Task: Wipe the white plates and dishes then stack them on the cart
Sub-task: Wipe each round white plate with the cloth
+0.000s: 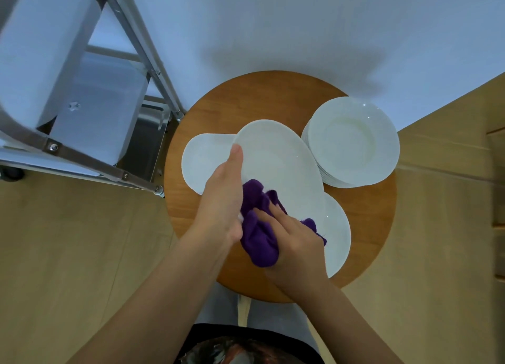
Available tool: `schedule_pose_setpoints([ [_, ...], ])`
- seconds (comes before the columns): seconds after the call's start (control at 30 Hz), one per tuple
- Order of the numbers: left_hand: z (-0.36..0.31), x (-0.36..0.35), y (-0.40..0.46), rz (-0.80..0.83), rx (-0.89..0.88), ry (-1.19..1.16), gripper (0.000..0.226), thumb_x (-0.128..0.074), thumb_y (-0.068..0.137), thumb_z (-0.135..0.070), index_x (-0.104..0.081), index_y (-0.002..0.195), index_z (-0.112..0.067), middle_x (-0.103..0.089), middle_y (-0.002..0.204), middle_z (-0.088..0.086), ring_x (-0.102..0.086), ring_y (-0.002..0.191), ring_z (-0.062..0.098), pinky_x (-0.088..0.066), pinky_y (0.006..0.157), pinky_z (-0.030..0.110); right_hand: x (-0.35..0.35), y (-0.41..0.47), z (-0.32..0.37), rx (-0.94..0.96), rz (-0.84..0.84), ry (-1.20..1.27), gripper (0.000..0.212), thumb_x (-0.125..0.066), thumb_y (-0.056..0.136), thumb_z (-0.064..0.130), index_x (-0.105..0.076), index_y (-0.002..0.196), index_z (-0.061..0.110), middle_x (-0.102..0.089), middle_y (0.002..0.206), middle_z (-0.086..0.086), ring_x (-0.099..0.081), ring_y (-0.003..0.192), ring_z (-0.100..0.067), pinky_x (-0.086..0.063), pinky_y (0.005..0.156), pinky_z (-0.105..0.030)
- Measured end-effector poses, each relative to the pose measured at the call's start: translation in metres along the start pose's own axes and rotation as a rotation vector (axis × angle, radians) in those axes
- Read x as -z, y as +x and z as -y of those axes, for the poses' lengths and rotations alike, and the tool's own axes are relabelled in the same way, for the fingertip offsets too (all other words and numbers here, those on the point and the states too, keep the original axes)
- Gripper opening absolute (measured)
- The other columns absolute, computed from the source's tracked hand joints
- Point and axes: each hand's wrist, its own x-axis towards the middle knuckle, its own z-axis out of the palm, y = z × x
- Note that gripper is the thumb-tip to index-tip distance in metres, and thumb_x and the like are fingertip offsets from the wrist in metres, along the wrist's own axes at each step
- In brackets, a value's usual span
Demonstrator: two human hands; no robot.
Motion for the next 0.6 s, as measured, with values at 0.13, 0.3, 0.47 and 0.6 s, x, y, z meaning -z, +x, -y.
schedule_pose_setpoints([
  [0.13, -0.014, 0.001, -0.007, 0.198, -0.203, 0.198, 0.064, -0.039, 0.06, -0.087, -0.051, 0.106, -0.045, -0.06, 0.121, -0.008, -0.056, 0.11, 0.012, -0.045, 0.096, 0.039, 0.028, 0.009, 0.004, -0.523, 0.009, 0.49, 0.046, -0.078, 0.074, 0.011, -0.057, 0.114, 0.019, -0.065, 0.103, 0.003, -0.063, 0.102, -0.019, -0.052, 0.084, -0.02],
  [0.3, 0.018, 0.027, 0.016, 0.114, -0.053, 0.1, 0.08, -0.055, 0.076, -0.065, -0.036, 0.143, -0.025, -0.044, 0.144, 0.002, -0.045, 0.129, 0.021, -0.034, 0.105, 0.038, 0.054, 0.005, -0.012, -0.484, -0.231, 1.353, 0.076, -0.065, 0.06, -0.004, -0.048, 0.13, 0.019, -0.07, 0.104, 0.005, -0.068, 0.095, -0.017, -0.057, 0.066, -0.03],
  [0.47, 0.045, 0.044, 0.025, 0.424, 0.109, -0.535, 0.07, -0.096, 0.034, -0.029, -0.075, 0.099, -0.015, -0.07, 0.111, 0.011, -0.068, 0.098, 0.028, -0.058, 0.074, 0.043, 0.043, -0.002, -0.024, -0.679, -0.128, 1.587, 0.052, -0.058, 0.061, -0.005, -0.059, 0.11, 0.014, -0.074, 0.095, -0.003, -0.071, 0.086, -0.02, -0.057, 0.065, -0.029],
  [0.6, 0.036, 0.055, 0.03, 0.328, 0.017, -0.378, 0.091, -0.092, 0.036, -0.023, -0.059, 0.12, -0.014, -0.068, 0.115, 0.012, -0.067, 0.101, 0.03, -0.058, 0.072, 0.042, 0.041, -0.008, -0.037, -0.797, -0.011, 1.434, 0.051, -0.071, 0.067, -0.001, -0.06, 0.113, 0.016, -0.073, 0.1, -0.005, -0.07, 0.09, -0.02, -0.057, 0.066, -0.027],
])
